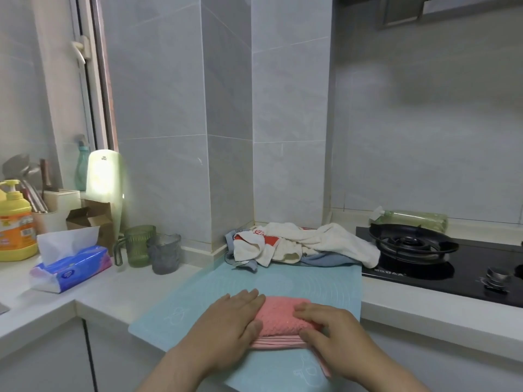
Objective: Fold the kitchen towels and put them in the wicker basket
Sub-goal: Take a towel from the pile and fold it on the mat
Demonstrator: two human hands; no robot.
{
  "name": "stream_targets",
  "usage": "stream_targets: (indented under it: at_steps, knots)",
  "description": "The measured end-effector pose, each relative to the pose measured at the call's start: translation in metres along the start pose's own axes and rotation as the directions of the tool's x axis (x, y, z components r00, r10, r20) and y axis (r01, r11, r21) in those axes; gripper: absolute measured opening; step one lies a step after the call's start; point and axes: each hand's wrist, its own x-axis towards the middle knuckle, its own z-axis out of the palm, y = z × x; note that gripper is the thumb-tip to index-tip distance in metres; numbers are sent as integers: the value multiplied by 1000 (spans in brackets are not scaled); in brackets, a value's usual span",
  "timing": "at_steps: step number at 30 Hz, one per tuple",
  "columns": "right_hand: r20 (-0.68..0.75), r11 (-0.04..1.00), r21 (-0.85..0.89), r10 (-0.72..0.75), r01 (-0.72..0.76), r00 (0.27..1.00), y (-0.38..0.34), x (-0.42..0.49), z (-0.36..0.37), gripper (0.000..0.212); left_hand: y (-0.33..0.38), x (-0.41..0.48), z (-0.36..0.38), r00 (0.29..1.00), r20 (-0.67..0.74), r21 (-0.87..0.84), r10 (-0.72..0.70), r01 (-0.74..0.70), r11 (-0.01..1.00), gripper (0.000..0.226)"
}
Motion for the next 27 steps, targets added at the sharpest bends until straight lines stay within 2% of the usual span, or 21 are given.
stream_targets:
  at_steps: [3, 7, 10, 11, 13, 14, 15, 17, 18, 19, 21, 23, 25, 27]
  knots:
    - [-21, 1000, 6, 6, -6, 1000, 5, -2, 8, 35, 1, -3, 10, 1000, -15, 30, 4, -3, 1000, 99]
    - [36, 1000, -24, 9, -8, 999, 5, -7, 9, 39, 7, -5, 11, 1000, -1, 71, 3, -3, 997, 96]
    - [55, 998, -32, 57, -55, 997, -9, -2, 3, 64, 12, -4, 7, 999, 35, 100, -16, 12, 995, 89]
    - [20, 995, -58, 81, -79, 997, -17, 7, 1, 61, 14, -3, 6, 999, 45, 93, -30, 26, 995, 90]
    - [-87, 967, -124, 213, -223, 973, -29, 25, -1, 39, 15, -3, 7, 997, 59, 44, -40, 38, 998, 98]
    - [-108, 936, -132, 313, -325, 944, -35, 30, 0, 43, 14, -4, 9, 998, 43, -40, -55, 57, 998, 101]
    - [-81, 897, -136, 413, -420, 907, -37, 34, 3, 59, 12, -5, 10, 996, 14, -165, -84, 85, 983, 98]
    - [-4, 842, -150, 524, -518, 852, -37, 33, 8, 78, 9, -9, 9, 967, -74, -513, -243, 172, 841, 62]
    - [10, 836, -152, 534, -527, 845, -36, 31, 10, 77, 7, -13, 7, 933, -129, -630, -337, 186, 754, 45]
    - [4, 840, -134, 531, -526, 847, -35, 28, 9, 70, 3, -15, 5, 905, -135, -696, -404, 204, 688, 42]
    - [-8, 878, -24, 478, -478, 878, -28, 20, 10, 53, -8, -17, 2, 895, -26, -757, -445, 273, 593, 74]
    - [-23, 880, 180, 450, -439, 893, -25, 13, 12, 49, -18, -15, -6, 898, 110, -770, -427, 349, 535, 102]
    - [4, 808, 418, 455, -415, 890, -22, 6, 15, 62, -24, -14, -11, 913, 181, -807, -365, 350, 476, 104]
    - [101, 719, 560, 434, -412, 895, -18, 2, 13, 77, -22, -17, -12, 935, 166, -846, -312, 298, 443, 96]
